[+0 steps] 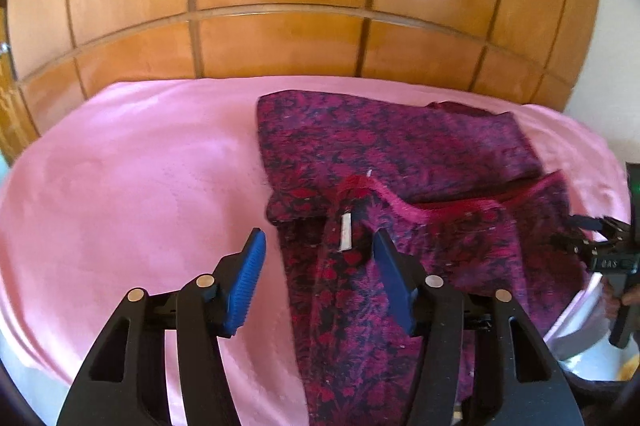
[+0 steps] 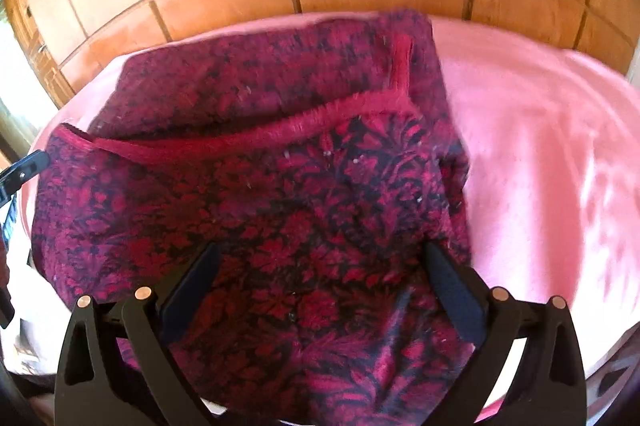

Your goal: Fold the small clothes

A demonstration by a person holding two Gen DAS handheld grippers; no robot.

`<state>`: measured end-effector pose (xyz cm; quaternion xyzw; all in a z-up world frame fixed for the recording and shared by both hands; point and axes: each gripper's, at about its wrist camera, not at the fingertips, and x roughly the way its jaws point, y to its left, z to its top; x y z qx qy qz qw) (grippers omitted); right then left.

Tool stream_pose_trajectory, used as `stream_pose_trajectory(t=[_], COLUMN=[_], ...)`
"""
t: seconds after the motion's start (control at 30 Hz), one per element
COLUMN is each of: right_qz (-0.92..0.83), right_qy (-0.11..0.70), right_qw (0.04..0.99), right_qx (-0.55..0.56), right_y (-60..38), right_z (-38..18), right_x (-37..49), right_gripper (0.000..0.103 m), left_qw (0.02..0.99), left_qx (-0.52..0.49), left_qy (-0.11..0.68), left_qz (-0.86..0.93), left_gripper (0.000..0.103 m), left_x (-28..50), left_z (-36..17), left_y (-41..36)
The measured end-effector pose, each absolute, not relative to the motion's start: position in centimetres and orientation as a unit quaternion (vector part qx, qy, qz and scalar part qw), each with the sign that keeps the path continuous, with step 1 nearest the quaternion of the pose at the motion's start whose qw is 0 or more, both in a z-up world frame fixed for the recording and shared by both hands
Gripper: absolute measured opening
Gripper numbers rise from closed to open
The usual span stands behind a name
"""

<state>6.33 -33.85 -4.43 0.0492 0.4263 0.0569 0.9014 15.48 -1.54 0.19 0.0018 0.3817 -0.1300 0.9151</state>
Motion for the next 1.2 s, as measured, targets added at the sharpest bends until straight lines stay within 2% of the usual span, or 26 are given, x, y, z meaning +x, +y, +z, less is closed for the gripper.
stream_pose_trajectory(t=[0.17, 0.2, 0.23, 0.3, 0.37, 0.43, 0.5, 0.6, 0.87, 1.2], right_qz=[0.042, 0.039, 0.040, 0.044, 0.045, 0.049, 0.058, 0.069, 0.100, 0.057], right_qy=[0.386, 0.388, 0.392, 0.401, 0.413, 0.418, 0.415, 0.403, 0.339, 0.353], right_qw=[0.920, 0.920, 0.918, 0.913, 0.908, 0.905, 0.907, 0.912, 0.932, 0.930], right_qx=[0.049, 0.048, 0.050, 0.057, 0.058, 0.059, 0.042, 0.035, 0.077, 0.087], right_y=[-35.6, -35.8, -36.0, -36.5, -36.6, -36.5, -36.1, -36.2, -37.7, -38.0], right_z=[-2.1, -2.1, -2.3, -3.1, -3.9, -4.1, -3.7, -2.2, 4.0, 2.8], right_x=[6.7, 7.3, 7.9, 9.1, 10.0, 10.2, 9.5, 7.8, 5.7, 16.6], right_gripper=[0.099, 0.091, 0.082, 0.072, 0.054, 0.034, 0.023, 0.020, 0.019, 0.019], left_qw=[0.904, 0.902, 0.899, 0.892, 0.889, 0.891, 0.899, 0.906, 0.921, 0.934], left_qx=[-0.004, -0.006, -0.011, -0.024, -0.034, -0.049, -0.065, -0.082, -0.131, -0.105], left_qy=[0.393, 0.398, 0.403, 0.412, 0.416, 0.412, 0.389, 0.367, 0.307, 0.304], left_qz=[-0.166, -0.167, -0.171, -0.182, -0.185, -0.185, -0.189, -0.194, -0.202, -0.158], left_gripper=[0.055, 0.054, 0.047, 0.042, 0.026, 0.018, 0.015, 0.014, 0.014, 0.014], left_x=[15.9, 16.1, 16.3, 16.7, 17.0, 16.9, 15.9, 14.3, 12.7, 22.4], left_z=[-0.6, -0.9, -1.2, -1.8, -2.2, -2.2, -1.4, -0.1, 4.0, 4.5], left_y=[-2.1, -2.2, -2.2, -2.3, -2.2, -1.8, -1.2, -0.2, 1.5, -0.5])
